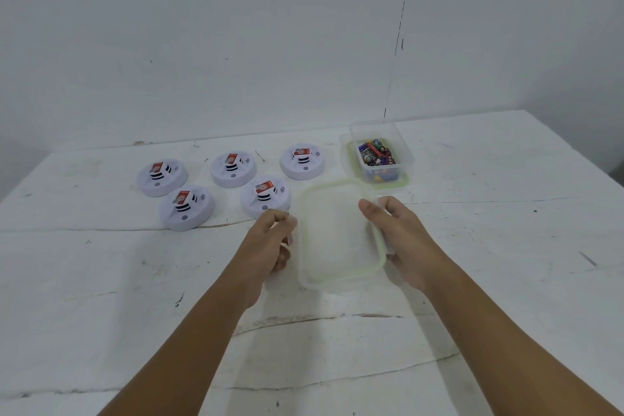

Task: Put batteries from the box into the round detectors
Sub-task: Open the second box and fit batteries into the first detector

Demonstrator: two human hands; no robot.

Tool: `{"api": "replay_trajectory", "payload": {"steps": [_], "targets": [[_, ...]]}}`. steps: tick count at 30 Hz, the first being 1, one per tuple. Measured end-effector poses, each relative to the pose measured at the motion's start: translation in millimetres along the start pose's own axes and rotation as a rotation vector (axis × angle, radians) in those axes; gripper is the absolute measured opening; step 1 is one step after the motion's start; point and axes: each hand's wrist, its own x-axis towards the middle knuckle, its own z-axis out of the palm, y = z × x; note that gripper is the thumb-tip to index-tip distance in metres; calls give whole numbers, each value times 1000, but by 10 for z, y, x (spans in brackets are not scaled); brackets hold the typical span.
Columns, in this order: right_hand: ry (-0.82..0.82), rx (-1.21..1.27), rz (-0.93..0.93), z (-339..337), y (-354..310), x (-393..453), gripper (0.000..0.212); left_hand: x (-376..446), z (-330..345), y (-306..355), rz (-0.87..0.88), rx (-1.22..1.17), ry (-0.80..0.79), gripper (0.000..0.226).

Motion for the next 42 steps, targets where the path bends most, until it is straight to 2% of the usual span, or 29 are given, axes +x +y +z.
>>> {"api": "replay_trajectory", "payload": {"steps": [4, 7, 10, 14, 15, 17, 21, 24, 28, 31, 33, 37, 40, 42], "targets": [[14, 160, 53, -36, -8, -20, 20, 11, 22, 31, -35, -111, -12, 23], [-8, 315, 52, -53, -64, -34, 15, 28, 28, 55, -30, 50, -5, 18], [-38, 378, 12, -59, -129, -43, 16, 34, 41, 50, 11, 254, -41, 22], [-40, 372, -65, -76, -321, -77, 10, 20, 36, 26, 149, 350, 4, 5], [-19, 367, -103, -97, -381, -80, 20, 6, 9, 31, 187, 356, 25, 3], [20, 264, -205, -127, -521, -93, 28, -16, -80, 48, 243, 372, 77, 1], [104, -134, -395, -134, -758, -130, 19, -74, -299, 91, 297, 416, 196, 2], [134, -410, -481, -55, -806, -127, 21, -129, -466, 118, 300, 384, 288, 3], [148, -909, -453, 197, -528, -18, 21, -179, -651, 108, 305, 257, 376, 9], [79, -1107, -374, 450, -182, 65, 18, -206, -668, 115, 298, 211, 373, 9], [51, -1181, -305, 585, 10, 123, 17, -215, -644, 135, 292, 190, 359, 10], [-15, -1123, -150, 650, 231, 212, 39, -220, -550, 168, 285, 175, 332, 10], [50, -971, -158, 507, 214, 309, 29, -204, -453, 170, 274, 212, 295, 7], [132, -997, -226, 355, 136, 370, 21, -190, -359, 157, 259, 238, 255, 7]]}}
